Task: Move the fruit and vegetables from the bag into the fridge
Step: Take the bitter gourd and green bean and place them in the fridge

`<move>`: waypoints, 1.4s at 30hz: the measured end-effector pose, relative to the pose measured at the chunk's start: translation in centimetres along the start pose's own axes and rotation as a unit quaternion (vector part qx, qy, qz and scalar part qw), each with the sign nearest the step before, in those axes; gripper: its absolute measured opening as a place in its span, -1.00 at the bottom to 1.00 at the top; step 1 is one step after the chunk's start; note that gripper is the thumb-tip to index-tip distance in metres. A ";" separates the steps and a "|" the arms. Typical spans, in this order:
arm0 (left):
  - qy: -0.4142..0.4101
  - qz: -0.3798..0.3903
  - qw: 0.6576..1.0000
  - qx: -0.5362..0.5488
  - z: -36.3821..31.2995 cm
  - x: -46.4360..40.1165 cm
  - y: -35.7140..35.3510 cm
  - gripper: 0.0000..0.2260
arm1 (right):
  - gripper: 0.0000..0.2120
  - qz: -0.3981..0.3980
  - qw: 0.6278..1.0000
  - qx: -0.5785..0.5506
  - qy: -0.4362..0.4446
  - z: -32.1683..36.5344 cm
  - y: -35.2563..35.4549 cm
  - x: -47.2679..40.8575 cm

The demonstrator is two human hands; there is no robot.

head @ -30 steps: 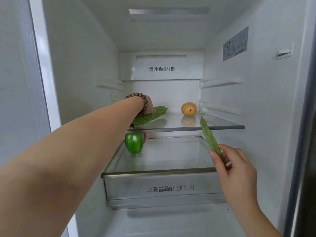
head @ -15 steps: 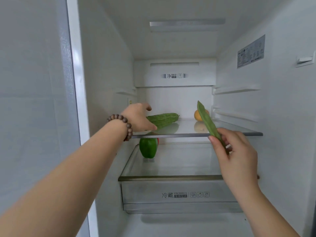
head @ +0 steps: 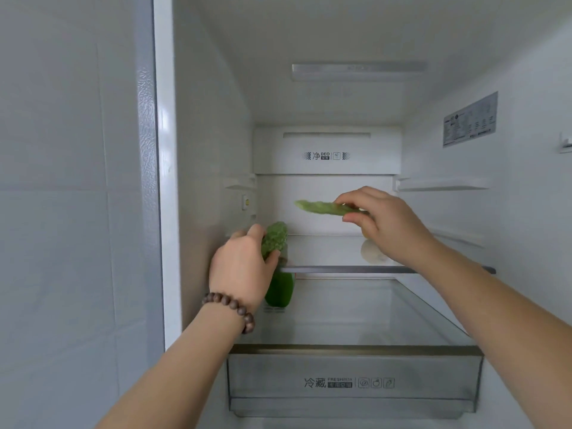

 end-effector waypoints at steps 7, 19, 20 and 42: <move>0.008 -0.036 0.994 0.105 0.7 1.9 -1.1 -0.63 | -0.79 0.212 0.977 0.017 0.021 -2.4 -5.7 -1.1; 0.007 -0.056 0.991 0.119 0.6 2.0 -2.2 -0.63 | -0.67 0.336 0.935 0.091 0.066 -1.7 -11.9 -1.1; 0.006 -0.057 0.991 0.119 0.5 2.0 -2.3 -0.62 | -0.64 0.336 0.935 0.096 0.063 -1.6 -11.8 -1.1; -0.024 -0.077 0.987 0.138 0.8 3.0 -2.0 -0.64 | -0.68 0.394 0.894 0.090 -0.192 0.4 -13.0 2.9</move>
Point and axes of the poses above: each hand's wrist, its own x-axis away from the middle knuckle, its own y-axis out of the back of the hand, z = x × y, the point moved 8 cm from there along -x, towards the middle knuckle, and after that the axes turned 10 degrees about -z, right-handed, at the moved point
